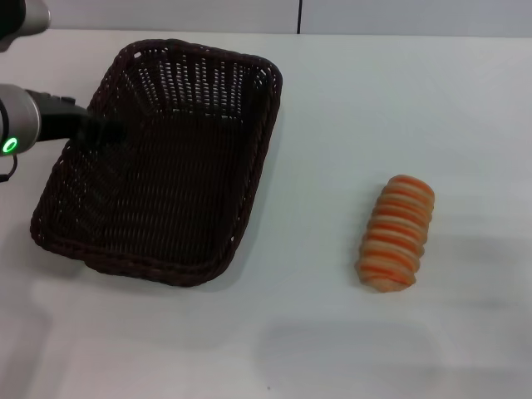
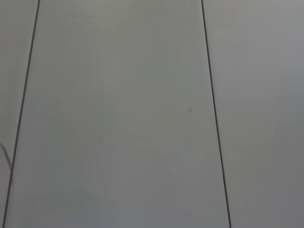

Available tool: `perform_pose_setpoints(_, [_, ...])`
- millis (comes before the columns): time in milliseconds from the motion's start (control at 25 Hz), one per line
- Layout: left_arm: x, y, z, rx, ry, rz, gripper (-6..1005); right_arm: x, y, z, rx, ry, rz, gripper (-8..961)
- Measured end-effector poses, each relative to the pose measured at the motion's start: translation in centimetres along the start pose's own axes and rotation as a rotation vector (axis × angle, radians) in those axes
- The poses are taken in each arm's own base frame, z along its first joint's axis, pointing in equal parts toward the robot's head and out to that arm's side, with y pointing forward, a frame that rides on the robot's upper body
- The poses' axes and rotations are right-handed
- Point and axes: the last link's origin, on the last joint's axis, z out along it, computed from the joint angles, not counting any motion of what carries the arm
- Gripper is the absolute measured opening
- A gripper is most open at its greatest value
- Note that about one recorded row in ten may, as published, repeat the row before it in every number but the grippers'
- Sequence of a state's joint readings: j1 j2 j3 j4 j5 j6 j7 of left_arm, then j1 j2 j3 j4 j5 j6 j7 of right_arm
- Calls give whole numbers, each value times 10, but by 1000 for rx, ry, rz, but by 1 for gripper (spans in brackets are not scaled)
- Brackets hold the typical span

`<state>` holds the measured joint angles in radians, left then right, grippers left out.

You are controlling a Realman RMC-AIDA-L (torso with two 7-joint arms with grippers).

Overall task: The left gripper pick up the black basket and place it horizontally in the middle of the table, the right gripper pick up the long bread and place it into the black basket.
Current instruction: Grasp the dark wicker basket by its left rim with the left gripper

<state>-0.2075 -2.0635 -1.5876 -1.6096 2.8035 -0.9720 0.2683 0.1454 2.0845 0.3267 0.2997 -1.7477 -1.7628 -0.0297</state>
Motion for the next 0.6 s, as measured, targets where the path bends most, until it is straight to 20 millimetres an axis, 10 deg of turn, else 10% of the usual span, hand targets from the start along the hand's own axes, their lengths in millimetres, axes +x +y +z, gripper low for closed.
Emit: perform_pose_setpoints(600, [-5,-4,6,30,-43,27,618,2,2,3,-7,7,3,810])
